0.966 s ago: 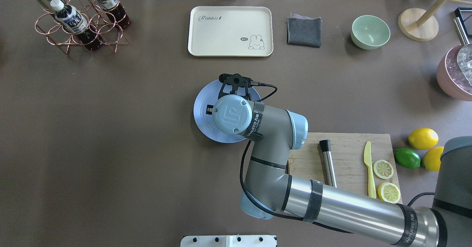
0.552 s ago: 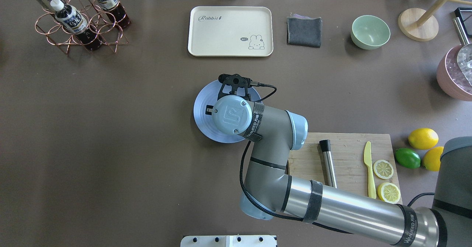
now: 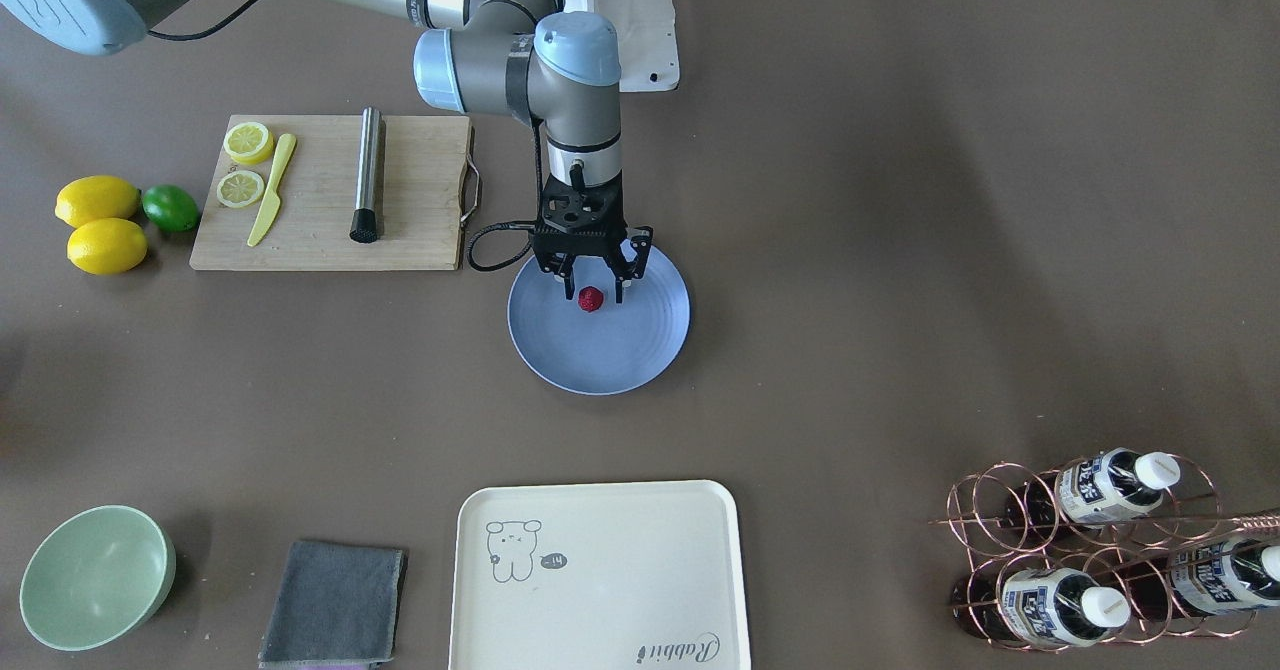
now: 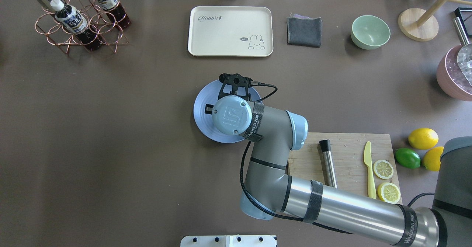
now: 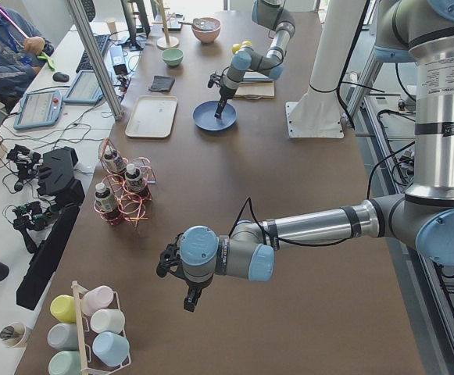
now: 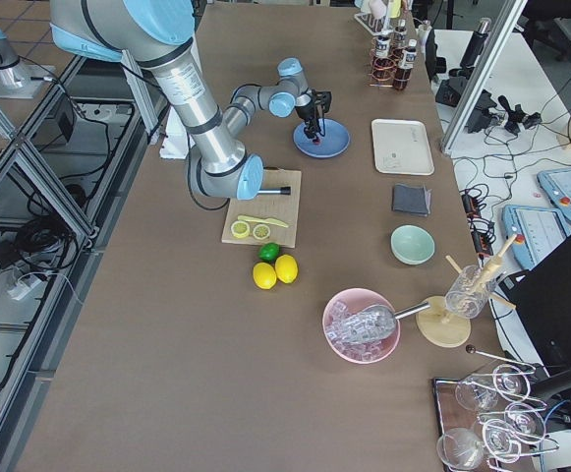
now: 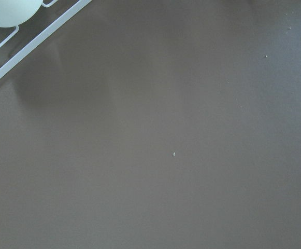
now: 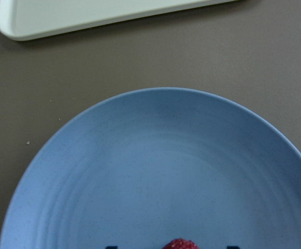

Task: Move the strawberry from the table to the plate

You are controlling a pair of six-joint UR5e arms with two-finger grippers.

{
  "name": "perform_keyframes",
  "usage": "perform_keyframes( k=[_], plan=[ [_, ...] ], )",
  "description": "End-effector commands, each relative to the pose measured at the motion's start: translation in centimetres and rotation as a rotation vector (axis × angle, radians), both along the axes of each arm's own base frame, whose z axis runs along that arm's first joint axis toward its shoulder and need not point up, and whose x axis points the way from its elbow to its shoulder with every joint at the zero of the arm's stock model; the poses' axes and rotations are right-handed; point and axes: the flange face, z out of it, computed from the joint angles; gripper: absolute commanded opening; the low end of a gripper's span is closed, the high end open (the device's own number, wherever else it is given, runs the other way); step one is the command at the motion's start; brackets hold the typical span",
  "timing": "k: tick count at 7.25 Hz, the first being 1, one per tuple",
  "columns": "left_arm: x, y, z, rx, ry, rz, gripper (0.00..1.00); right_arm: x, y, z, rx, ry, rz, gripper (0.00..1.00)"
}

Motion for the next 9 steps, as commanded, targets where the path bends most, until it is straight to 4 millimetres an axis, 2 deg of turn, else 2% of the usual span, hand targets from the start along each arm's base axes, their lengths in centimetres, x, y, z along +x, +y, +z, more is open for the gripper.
perform_keyframes(
  k=[1,2,3,5,6,7,9],
  plan=[
    [0.0,0.0,0.0,0.001,0.001,0.001,0.99,2.1,-2.0,-0.9,0.004,-0.014,0.018,1.0],
    [0.0,0.0,-0.1,0.002,0.001,0.001,0.99,5.9,-5.2,-0.9,-0.04,-0.05,-0.018,1.0],
    [0.1,-0.1,-0.1,0.004,0.001,0.003,0.99,9.9,-7.8,0.4,-0.046,-0.038,-0.081,1.0],
    [0.4,-0.3,-0.6,-0.002,0.021,0.007,0.99,18.9,-12.5,4.5,-0.038,-0.018,-0.172,1.0],
    [1.4,-1.2,-1.7,-0.04,0.031,0.027,0.99,23.8,-14.1,6.7,-0.029,-0.018,-0.205,1.0],
    [1.8,-2.7,-4.4,-0.085,0.025,0.036,0.99,28.0,-14.7,9.6,-0.001,0.01,-0.239,1.0],
    [3.0,-3.4,-9.3,-0.167,0.015,0.06,0.99,36.6,-15.6,15.7,0.016,0.048,-0.292,1.0]
  ],
)
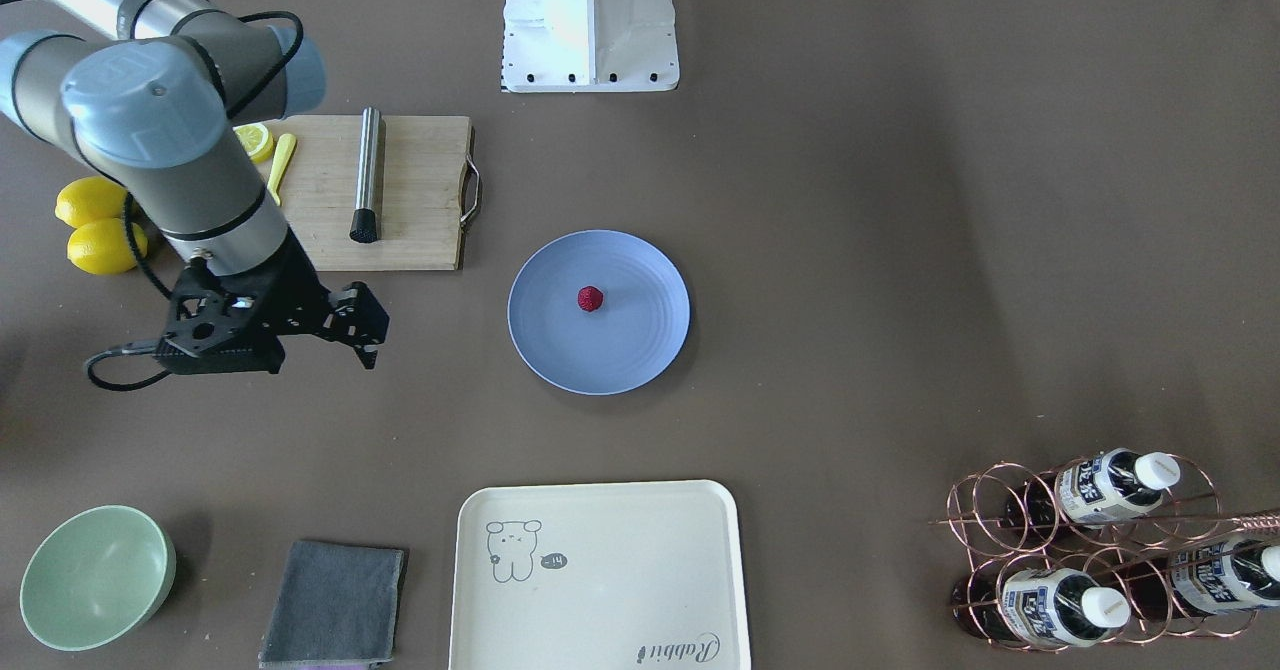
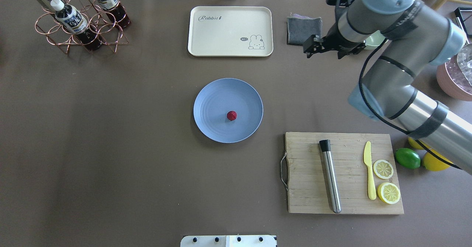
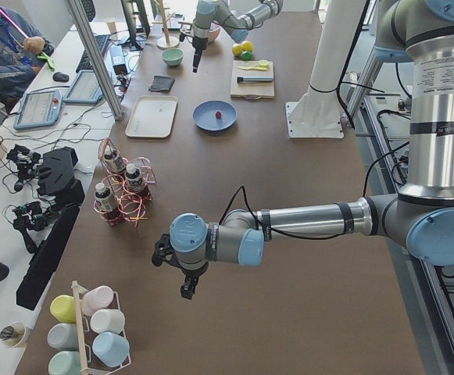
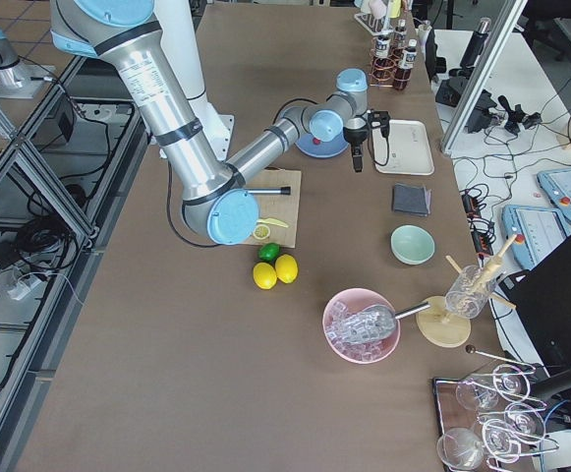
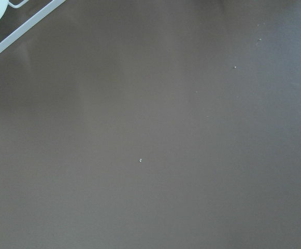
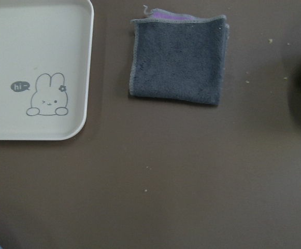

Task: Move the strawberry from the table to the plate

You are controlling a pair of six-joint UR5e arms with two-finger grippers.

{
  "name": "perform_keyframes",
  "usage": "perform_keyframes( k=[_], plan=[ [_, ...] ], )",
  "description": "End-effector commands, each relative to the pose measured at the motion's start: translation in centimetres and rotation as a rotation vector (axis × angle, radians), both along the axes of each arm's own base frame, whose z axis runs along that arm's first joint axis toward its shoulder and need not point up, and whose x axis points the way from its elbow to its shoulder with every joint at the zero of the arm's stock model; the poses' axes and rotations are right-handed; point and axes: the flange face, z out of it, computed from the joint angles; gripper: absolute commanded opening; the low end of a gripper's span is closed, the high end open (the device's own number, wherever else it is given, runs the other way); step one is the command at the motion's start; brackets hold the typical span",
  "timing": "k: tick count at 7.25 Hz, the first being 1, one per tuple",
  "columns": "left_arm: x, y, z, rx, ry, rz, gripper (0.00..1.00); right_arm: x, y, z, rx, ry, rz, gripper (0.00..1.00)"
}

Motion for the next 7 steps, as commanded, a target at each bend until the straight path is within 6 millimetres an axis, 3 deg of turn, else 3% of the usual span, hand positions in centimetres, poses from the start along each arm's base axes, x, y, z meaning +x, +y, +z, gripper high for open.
perform_keyframes(
  k=[1,3,5,6,7],
  plan=[
    [1.1,-0.2,-3.9,-0.053,-0.034,0.029,0.99,10.4,0.0,8.0,0.034,0.055,-0.072,1.0],
    [0.8,0.0,-3.6,-0.048,-0.068,0.029,0.99,21.0,2.0,18.3,0.047,0.143,-0.132,1.0],
    [0.8,0.0,-3.7,-0.046,-0.068,0.029,0.99,30.4,4.5,25.8,0.018,0.11,-0.165,1.0],
    [0.8,0.0,-3.7,-0.046,-0.068,0.029,0.99,34.1,5.5,29.8,0.017,0.126,-0.187,1.0],
    [0.8,0.1,-3.7,-0.045,-0.068,0.029,0.99,36.6,8.0,34.9,-0.023,0.145,-0.212,1.0]
  ],
)
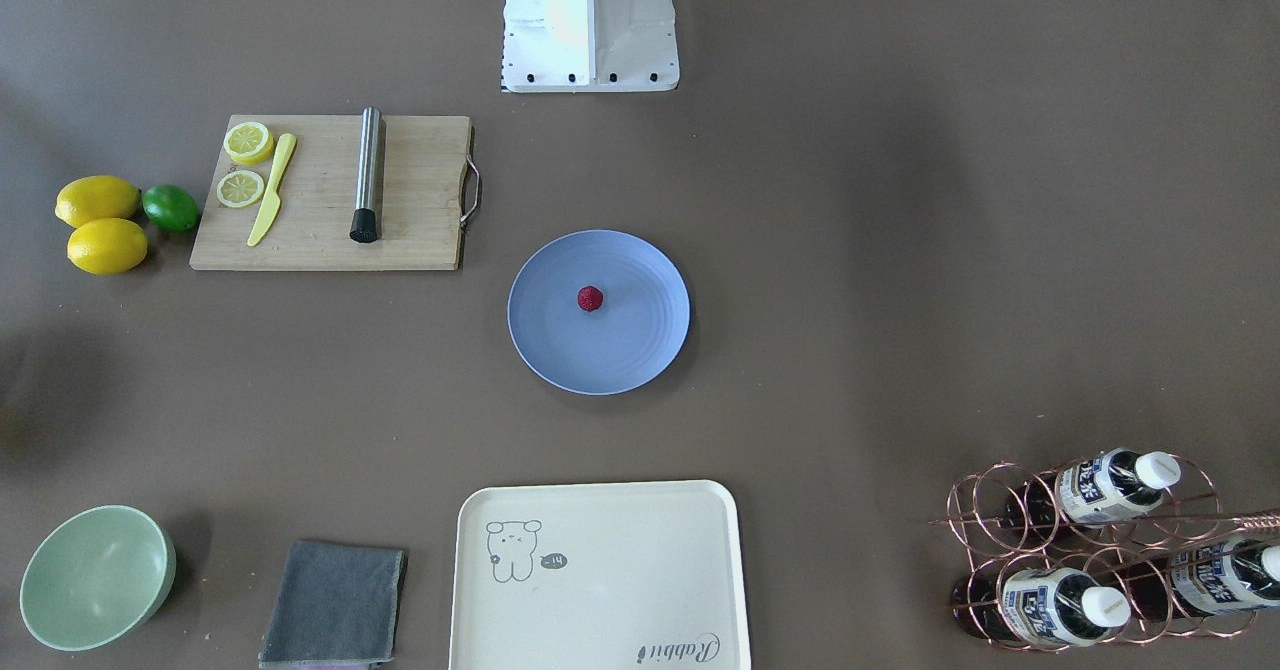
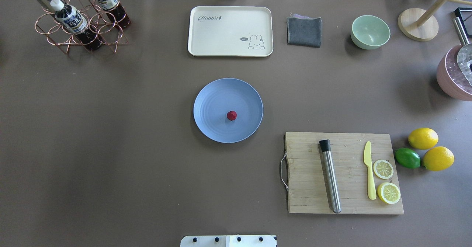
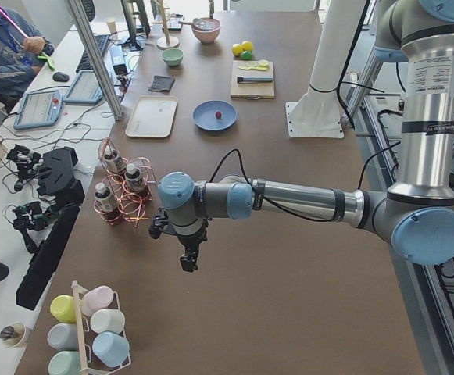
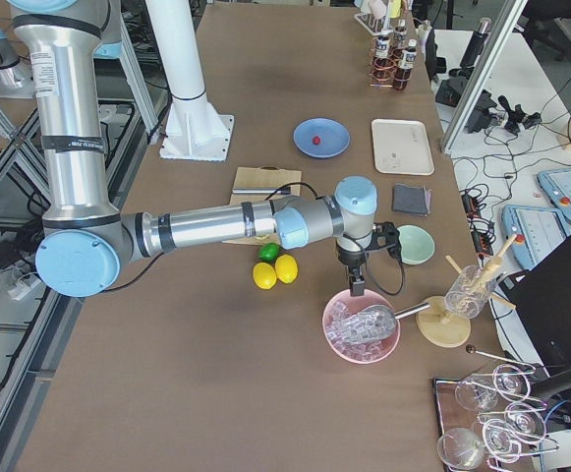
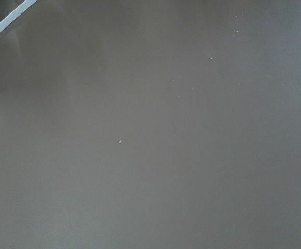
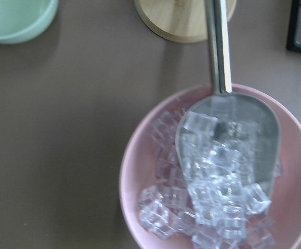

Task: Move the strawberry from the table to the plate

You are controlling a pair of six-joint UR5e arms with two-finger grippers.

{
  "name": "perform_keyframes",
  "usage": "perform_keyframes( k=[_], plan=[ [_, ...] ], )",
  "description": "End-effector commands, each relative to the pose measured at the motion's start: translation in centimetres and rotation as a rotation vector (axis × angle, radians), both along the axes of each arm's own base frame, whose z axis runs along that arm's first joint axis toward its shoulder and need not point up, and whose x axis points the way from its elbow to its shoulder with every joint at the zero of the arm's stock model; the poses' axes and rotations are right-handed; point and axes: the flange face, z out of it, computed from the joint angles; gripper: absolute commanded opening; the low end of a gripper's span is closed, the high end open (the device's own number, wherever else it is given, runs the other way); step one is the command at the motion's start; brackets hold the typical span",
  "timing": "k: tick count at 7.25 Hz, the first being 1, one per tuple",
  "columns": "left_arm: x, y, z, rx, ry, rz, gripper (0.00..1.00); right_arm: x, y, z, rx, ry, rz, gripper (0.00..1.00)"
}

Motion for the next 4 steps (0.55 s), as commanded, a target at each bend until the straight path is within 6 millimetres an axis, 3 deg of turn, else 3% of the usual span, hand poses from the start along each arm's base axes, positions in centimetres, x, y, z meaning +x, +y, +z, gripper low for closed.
perform_keyframes(
  k=[1,3,4],
  plan=[
    [0.0,0.0,0.0,0.003,0.0,0.0,0.99,4.8,3.7,7.3,-0.057,0.019,-0.012,1.0],
    [0.0,-0.1,-0.1,0.006,0.0,0.0,0.99,5.4,4.8,9.3,-0.128,0.005,0.026,1.0],
    [0.0,-0.1,-0.1,0.006,0.0,0.0,0.99,5.4,4.9,9.3,-0.121,0.004,0.022,1.0]
  ],
)
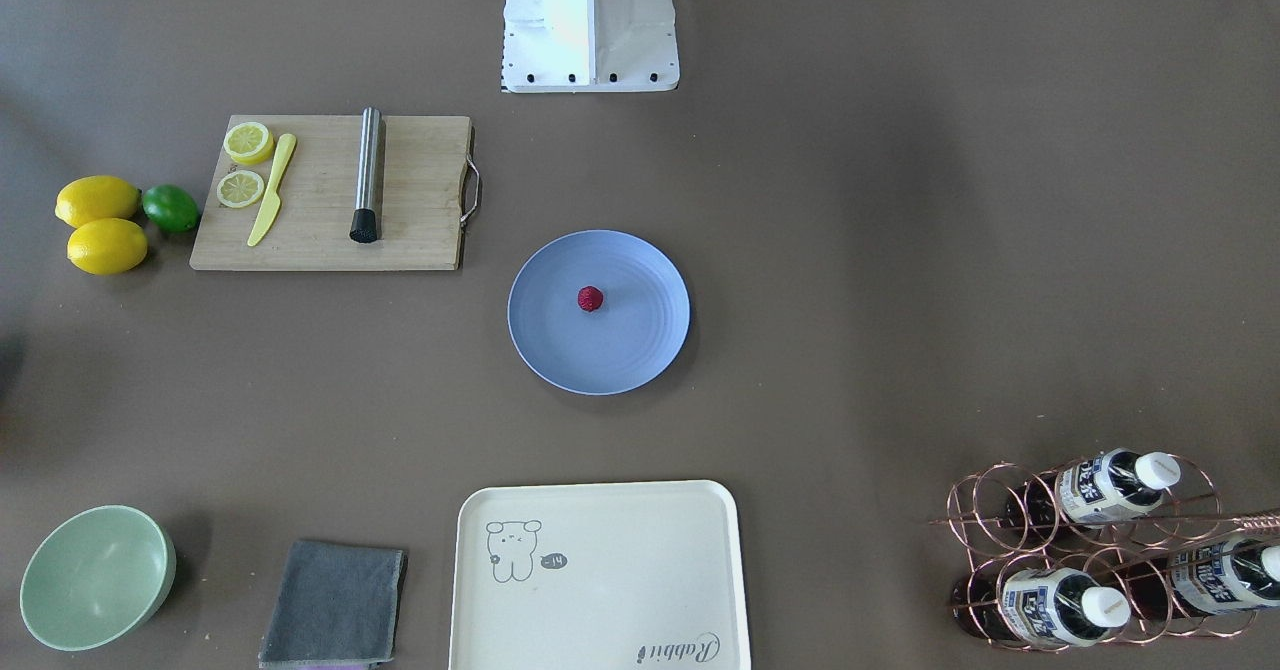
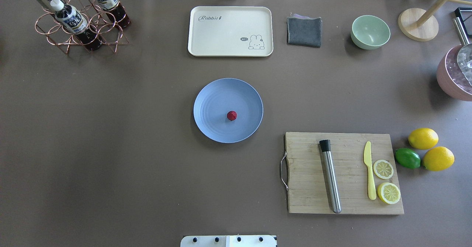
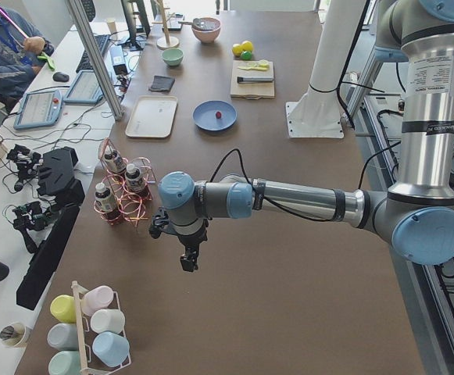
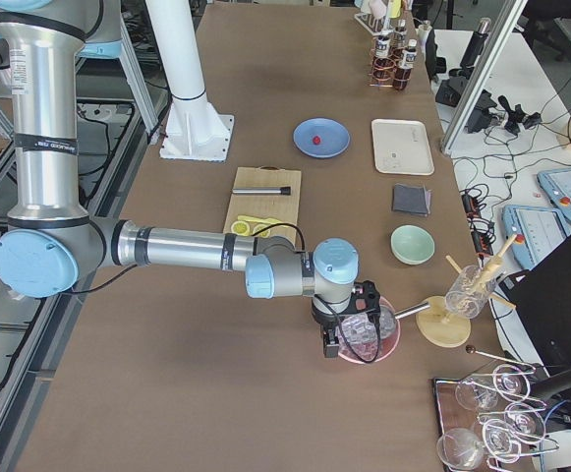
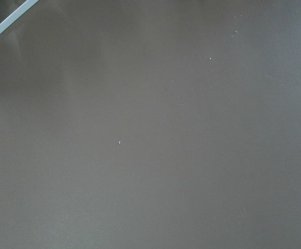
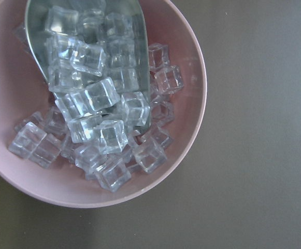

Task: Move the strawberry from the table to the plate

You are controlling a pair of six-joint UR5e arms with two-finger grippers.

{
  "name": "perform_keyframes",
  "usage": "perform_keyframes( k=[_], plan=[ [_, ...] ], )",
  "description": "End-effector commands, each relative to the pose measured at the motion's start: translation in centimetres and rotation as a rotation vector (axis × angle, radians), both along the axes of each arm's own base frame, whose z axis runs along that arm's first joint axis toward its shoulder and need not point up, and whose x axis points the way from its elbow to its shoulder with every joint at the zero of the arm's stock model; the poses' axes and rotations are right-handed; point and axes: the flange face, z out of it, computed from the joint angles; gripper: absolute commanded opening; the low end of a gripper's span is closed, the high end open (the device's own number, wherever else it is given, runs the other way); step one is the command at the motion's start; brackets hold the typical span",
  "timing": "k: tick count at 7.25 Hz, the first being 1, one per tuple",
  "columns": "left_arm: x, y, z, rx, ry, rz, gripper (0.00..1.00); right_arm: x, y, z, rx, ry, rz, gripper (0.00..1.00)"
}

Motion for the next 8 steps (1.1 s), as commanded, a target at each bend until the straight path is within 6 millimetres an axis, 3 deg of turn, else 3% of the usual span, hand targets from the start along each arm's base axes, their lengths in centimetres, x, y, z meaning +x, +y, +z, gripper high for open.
perform_keyframes(
  k=[1,4,6,8],
  plan=[
    [0.0,0.0,-0.1,0.001,0.003,-0.001,0.99,0.3,0.6,0.9,-0.018,0.008,0.007,1.0],
    [0.1,-0.2,0.3,-0.018,0.008,-0.008,0.99,0.2,0.6,0.5,-0.048,-0.012,0.008,1.0],
    [0.0,0.0,0.4,-0.018,0.003,-0.008,0.99,0.1,-0.1,-1.7,-0.11,-0.013,0.007,1.0],
    [0.1,-0.1,0.3,-0.015,0.007,-0.008,0.99,-0.1,0.2,-1.4,-0.109,-0.011,0.002,1.0]
  ],
)
